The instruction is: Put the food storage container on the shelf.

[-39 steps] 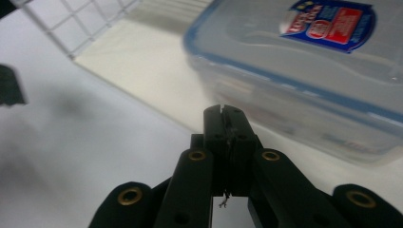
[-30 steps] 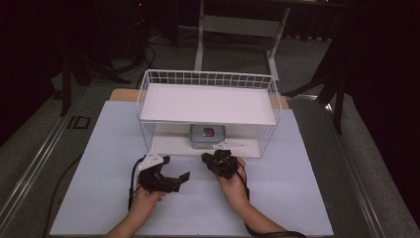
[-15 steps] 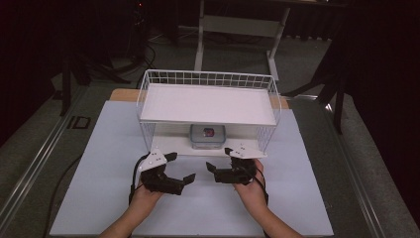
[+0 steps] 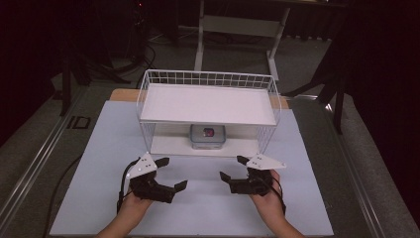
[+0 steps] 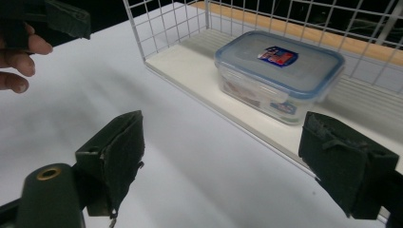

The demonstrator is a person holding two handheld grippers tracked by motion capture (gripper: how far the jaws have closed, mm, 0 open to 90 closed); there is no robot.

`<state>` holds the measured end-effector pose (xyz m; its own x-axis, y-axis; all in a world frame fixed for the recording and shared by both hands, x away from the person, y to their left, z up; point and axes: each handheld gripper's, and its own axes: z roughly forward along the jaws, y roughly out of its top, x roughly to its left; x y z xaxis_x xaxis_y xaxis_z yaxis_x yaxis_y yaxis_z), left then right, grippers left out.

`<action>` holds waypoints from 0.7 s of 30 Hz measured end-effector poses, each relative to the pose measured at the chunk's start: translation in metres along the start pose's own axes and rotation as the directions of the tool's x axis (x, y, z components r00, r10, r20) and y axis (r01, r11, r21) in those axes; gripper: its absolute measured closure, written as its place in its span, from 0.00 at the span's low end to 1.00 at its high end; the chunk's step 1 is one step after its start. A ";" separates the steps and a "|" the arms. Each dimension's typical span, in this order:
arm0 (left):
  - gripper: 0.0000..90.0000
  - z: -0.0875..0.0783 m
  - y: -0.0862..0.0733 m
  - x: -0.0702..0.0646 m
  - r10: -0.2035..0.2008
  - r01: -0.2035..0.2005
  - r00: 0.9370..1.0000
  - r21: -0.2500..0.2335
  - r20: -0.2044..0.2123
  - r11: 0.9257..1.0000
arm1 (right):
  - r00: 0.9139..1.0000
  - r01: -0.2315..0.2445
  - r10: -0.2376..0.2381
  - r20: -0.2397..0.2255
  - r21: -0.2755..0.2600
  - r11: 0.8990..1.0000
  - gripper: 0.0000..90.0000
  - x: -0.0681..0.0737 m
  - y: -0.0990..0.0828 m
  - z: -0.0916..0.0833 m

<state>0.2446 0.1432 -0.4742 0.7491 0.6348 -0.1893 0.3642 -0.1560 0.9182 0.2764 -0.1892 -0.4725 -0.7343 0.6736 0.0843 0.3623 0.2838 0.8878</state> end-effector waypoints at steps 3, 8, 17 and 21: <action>0.00 -0.008 -0.004 0.000 -0.001 0.001 1.000 0.005 -0.009 1.000 | 1.000 -0.009 0.009 0.004 0.000 1.000 0.17 -0.003 -0.004 -0.007; 0.00 -0.015 -0.012 0.004 -0.012 0.012 1.000 0.015 -0.022 1.000 | 1.000 -0.018 0.018 0.017 -0.003 1.000 0.17 -0.009 -0.011 -0.019; 0.00 -0.028 -0.027 0.011 -0.041 0.042 0.998 0.017 -0.057 0.999 | 0.999 -0.019 0.019 0.037 0.002 1.000 0.17 -0.020 -0.027 -0.041; 0.00 -0.031 -0.033 0.013 -0.045 0.047 0.996 0.027 -0.072 0.999 | 0.999 -0.023 0.021 0.043 0.029 0.999 0.17 -0.026 -0.032 -0.047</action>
<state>0.2254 0.1802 -0.4963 0.6902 0.6942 -0.2043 0.4133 -0.1465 0.8987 0.2567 -0.2477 -0.4822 -0.7013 0.7079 0.0838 0.3952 0.2882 0.8722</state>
